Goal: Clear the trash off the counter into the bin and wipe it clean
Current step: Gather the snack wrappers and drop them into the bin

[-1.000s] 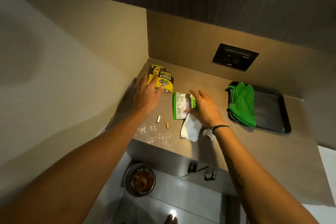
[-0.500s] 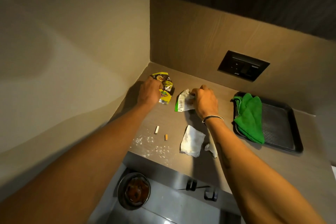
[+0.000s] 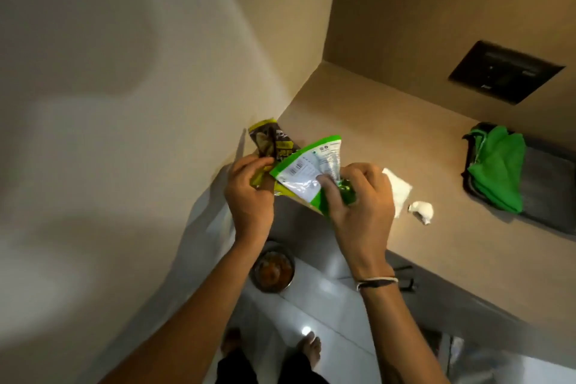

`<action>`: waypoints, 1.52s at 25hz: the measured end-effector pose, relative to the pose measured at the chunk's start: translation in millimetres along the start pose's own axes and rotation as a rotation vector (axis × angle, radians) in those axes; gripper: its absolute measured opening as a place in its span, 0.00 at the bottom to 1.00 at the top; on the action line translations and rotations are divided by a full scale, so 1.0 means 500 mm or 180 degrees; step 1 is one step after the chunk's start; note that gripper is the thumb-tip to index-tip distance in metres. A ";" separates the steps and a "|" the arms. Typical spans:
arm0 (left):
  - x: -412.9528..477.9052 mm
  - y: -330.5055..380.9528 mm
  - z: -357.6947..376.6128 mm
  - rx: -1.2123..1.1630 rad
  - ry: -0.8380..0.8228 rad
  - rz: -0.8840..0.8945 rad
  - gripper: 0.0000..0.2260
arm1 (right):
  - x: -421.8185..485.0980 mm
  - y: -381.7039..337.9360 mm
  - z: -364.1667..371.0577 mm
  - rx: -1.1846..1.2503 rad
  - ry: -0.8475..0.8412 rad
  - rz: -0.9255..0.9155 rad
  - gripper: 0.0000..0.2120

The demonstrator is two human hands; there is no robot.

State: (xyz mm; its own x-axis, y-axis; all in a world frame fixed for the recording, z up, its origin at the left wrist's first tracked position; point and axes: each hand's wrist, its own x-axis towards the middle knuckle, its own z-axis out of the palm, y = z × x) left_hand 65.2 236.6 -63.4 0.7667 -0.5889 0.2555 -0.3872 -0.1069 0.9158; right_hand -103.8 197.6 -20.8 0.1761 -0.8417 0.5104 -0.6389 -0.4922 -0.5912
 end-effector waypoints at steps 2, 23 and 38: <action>-0.076 -0.059 -0.087 0.0141 0.0093 -0.0340 0.13 | -0.100 -0.044 0.026 0.0196 -0.0476 0.0203 0.13; -0.428 -0.984 0.091 0.1666 -0.1606 -0.1628 0.11 | -0.702 0.530 0.686 -0.0369 -0.2955 0.2725 0.22; -0.416 -0.924 0.043 0.2241 -0.2980 -0.0485 0.34 | -0.720 0.452 0.627 -0.1257 -0.3252 0.0593 0.30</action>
State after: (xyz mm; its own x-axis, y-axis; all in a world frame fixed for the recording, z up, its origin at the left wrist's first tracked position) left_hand 73.7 391.1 -546.0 0.2688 -0.8585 -0.4367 -0.7458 -0.4724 0.4697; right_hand -76.7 320.1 -534.0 0.4708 -0.7715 -0.4280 -0.8811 -0.3869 -0.2720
